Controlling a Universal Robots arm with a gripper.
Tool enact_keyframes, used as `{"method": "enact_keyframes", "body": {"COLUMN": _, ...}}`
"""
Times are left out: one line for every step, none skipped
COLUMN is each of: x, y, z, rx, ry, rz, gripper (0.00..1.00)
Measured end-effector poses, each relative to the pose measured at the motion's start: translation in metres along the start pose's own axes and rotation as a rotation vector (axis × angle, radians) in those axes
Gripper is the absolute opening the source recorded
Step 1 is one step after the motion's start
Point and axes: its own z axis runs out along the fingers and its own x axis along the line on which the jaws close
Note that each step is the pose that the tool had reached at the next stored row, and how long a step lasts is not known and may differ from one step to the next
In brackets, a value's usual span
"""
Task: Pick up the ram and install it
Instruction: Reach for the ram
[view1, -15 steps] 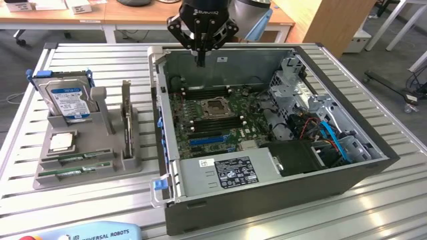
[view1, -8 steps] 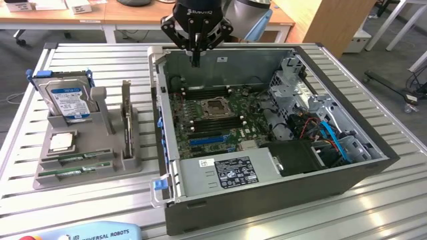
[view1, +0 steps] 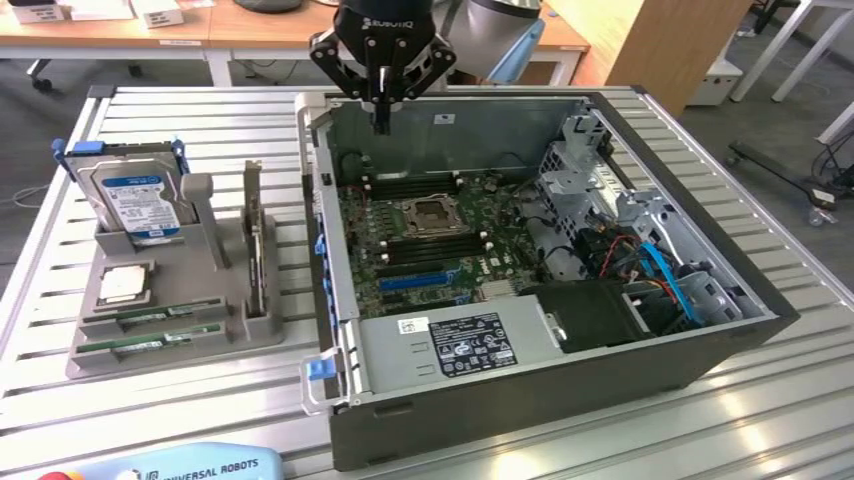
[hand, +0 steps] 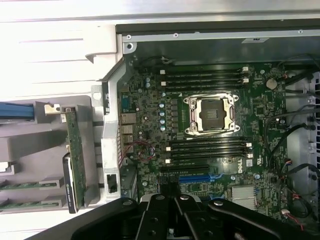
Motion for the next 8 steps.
{"method": "enact_keyframes", "body": {"x": 0.0007, "y": -0.0001, "z": 0.0000, "rx": 0.0000, "ry": 0.0001, "rz": 0.000, "gripper": 0.10}}
{"method": "enact_keyframes", "body": {"x": 0.0015, "y": -0.0001, "z": -0.0001, "rx": 0.0001, "ry": 0.0001, "rz": 0.000, "gripper": 0.10}}
{"method": "enact_keyframes", "body": {"x": 0.0024, "y": -0.0002, "z": -0.0001, "rx": 0.0002, "ry": 0.0001, "rz": 0.000, "gripper": 0.10}}
{"method": "enact_keyframes", "body": {"x": 0.0034, "y": -0.0003, "z": -0.0001, "rx": 0.0001, "ry": 0.0000, "rz": 0.000, "gripper": 0.10}}
{"method": "enact_keyframes", "body": {"x": 0.0046, "y": -0.0003, "z": -0.0001, "rx": 0.0000, "ry": 0.0000, "rz": 0.000, "gripper": 0.10}}
{"method": "enact_keyframes", "body": {"x": 0.0057, "y": -0.0004, "z": -0.0002, "rx": 0.0000, "ry": 0.0000, "rz": 0.000, "gripper": 0.10}}
{"method": "enact_keyframes", "body": {"x": 0.0069, "y": -0.0005, "z": -0.0002, "rx": 0.0000, "ry": 0.0000, "rz": 0.000, "gripper": 0.10}}
{"method": "enact_keyframes", "body": {"x": 0.0080, "y": -0.0006, "z": -0.0002, "rx": 0.0000, "ry": 0.0000, "rz": 0.000, "gripper": 0.10}}
